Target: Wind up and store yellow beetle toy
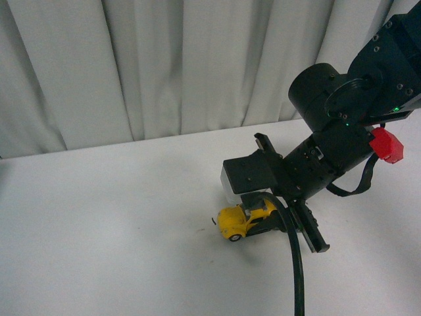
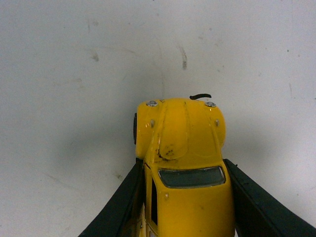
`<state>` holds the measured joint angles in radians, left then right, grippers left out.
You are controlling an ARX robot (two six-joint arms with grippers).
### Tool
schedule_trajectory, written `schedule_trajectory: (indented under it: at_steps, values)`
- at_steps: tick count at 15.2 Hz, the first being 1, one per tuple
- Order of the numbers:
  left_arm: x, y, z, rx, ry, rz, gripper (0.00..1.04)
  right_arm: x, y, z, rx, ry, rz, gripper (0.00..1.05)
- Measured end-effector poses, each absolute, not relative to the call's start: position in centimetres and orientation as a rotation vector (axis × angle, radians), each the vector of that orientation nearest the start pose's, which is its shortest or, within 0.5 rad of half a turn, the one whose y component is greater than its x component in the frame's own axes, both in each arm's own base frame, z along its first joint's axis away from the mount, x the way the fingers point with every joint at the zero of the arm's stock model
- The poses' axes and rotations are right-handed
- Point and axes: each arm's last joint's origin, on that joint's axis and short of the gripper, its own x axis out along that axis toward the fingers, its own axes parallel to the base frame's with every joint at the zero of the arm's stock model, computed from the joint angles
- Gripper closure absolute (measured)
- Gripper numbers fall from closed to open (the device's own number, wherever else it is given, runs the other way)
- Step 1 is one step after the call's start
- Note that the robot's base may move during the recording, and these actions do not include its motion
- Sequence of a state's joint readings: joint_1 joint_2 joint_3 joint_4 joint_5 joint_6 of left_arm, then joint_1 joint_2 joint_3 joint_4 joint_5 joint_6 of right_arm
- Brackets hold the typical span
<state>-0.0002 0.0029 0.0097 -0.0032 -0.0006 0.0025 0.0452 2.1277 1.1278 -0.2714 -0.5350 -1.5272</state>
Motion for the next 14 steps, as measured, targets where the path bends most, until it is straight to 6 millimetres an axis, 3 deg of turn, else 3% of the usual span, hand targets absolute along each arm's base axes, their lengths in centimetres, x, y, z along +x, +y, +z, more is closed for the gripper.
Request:
schedule_trajectory:
  at_steps: [1, 7, 14]
  values:
    - [9.7, 0.0, 16.6, 0.002, -0.004, 0.000, 0.07, 36.9, 3.2, 6.5, -0.970, 0.574, 1.281, 0.64]
    - [9.7, 0.0, 16.6, 0.002, -0.004, 0.000, 0.07, 36.5, 3.2, 6.0, -0.950, 0.529, 1.273, 0.64]
    - [9.7, 0.0, 16.6, 0.002, -0.004, 0.000, 0.07, 35.1, 1.4, 5.4, -0.896, 0.523, 1.249, 0.65]
